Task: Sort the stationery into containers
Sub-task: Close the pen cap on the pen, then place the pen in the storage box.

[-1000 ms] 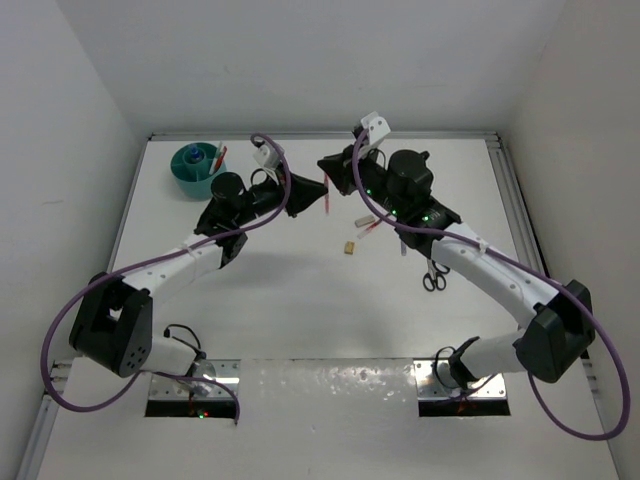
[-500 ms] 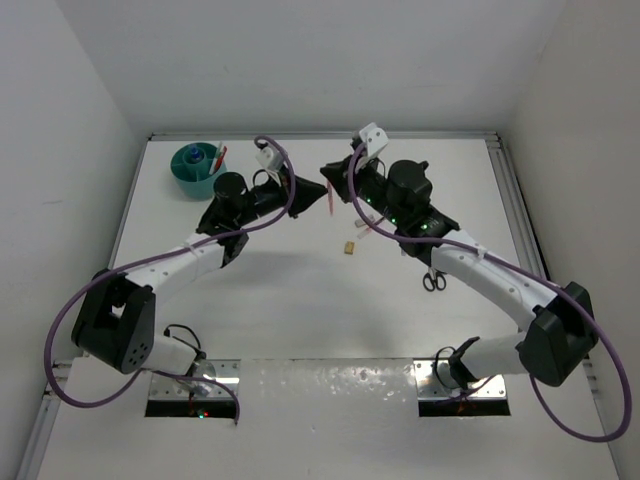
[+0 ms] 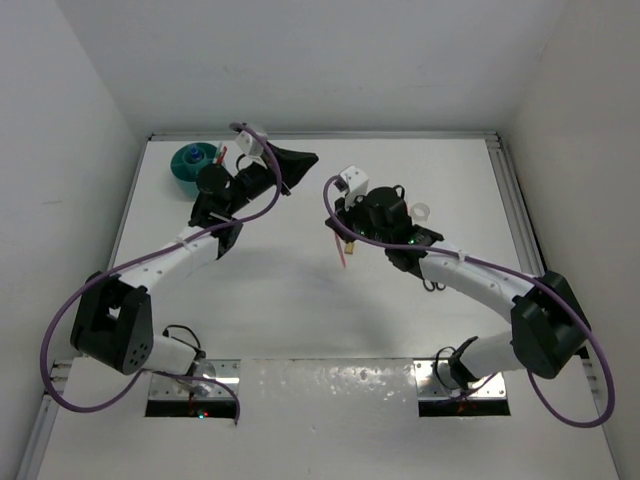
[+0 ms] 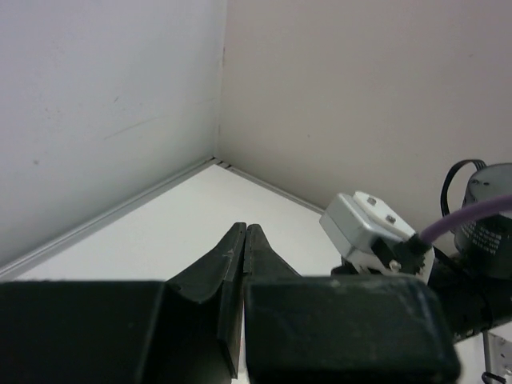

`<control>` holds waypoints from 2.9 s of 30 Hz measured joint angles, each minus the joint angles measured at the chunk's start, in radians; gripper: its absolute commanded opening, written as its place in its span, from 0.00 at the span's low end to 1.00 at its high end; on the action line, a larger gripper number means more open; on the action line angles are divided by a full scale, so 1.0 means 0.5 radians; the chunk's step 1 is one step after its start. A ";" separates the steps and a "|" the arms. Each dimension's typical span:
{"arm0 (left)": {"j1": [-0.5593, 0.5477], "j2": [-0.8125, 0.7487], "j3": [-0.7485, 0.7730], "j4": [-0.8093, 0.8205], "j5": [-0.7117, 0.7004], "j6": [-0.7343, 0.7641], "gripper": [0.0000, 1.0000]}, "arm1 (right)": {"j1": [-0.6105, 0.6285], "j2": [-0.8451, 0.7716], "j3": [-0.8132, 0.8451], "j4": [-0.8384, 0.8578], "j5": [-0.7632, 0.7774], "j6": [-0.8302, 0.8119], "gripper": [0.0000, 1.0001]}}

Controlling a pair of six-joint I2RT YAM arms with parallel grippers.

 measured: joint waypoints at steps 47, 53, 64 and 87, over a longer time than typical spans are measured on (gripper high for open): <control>-0.123 -0.027 -0.158 -0.480 0.172 0.234 0.17 | 0.024 -0.085 0.421 0.263 0.060 0.068 0.00; -0.136 -0.026 -0.155 -0.449 0.172 0.240 0.00 | 0.023 -0.085 0.421 0.282 0.062 0.068 0.09; 0.133 0.005 -0.007 -0.627 -0.325 0.387 0.00 | -0.066 -0.085 0.423 0.292 0.043 0.114 0.87; 1.158 1.123 0.502 -0.306 -0.229 0.902 0.00 | -0.505 0.848 1.188 -0.166 -0.143 0.192 0.86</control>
